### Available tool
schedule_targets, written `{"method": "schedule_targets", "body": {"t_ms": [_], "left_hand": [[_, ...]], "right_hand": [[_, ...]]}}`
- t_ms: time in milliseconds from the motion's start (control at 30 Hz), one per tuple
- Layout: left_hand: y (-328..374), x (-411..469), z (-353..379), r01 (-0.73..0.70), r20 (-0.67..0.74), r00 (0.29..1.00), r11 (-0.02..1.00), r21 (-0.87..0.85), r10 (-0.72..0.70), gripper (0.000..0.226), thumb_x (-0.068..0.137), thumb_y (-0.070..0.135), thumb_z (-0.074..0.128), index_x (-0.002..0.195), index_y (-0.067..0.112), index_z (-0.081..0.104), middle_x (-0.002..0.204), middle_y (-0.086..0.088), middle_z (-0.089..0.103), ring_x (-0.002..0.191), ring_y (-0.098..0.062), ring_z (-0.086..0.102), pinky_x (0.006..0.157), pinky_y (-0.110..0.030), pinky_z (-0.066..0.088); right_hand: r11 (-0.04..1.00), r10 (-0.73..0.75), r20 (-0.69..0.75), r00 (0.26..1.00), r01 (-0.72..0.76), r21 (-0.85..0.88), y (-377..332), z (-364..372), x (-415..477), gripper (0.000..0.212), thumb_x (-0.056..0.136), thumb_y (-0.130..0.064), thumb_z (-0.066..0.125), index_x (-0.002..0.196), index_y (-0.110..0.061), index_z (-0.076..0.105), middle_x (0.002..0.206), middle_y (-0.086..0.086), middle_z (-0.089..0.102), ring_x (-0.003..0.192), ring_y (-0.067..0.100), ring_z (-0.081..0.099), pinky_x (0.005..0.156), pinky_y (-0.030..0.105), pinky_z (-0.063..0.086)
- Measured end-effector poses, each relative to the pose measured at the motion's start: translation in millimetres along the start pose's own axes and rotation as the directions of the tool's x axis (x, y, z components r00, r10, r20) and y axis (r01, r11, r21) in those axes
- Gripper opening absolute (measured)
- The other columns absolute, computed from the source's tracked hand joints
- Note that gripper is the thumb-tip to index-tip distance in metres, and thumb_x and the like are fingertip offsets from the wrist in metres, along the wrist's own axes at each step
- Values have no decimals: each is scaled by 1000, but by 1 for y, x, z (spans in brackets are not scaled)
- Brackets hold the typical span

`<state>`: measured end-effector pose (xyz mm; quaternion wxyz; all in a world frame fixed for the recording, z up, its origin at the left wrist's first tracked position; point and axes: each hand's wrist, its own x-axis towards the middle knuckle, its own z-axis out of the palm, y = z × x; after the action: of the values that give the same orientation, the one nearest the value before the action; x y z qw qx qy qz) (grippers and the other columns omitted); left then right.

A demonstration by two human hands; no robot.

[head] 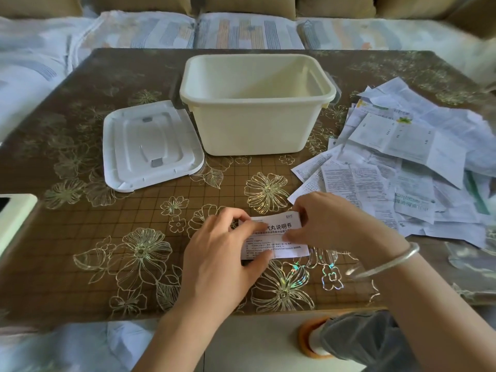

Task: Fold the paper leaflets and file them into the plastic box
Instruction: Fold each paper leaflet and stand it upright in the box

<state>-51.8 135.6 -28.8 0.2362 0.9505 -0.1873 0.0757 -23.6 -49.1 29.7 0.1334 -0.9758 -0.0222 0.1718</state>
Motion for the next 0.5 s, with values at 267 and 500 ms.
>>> {"method": "schedule_targets", "body": {"t_ms": [267,500], "left_hand": [[3,9,-10,-13,133,991,998,56,5,55,80,68,58,132,52,49,118,25,38,102,0,46,69,-16,40],[6,15,-18,37,218,975,997,65,-50,39,81,63,56,106,35,62,122,22,39,96,-2,47,60,-17,34]], "right_hand": [[843,45,-117,992,25,537,8,23,-25,28,87,-49,57,80,-25,70,66,-6,70,55,5,63,56,26,53],[907,-174,-488,855,332,259,5,59,-34,37,95,-51,36,102,-38,71,99,-24,65,92,2,56,69,32,51]]}}
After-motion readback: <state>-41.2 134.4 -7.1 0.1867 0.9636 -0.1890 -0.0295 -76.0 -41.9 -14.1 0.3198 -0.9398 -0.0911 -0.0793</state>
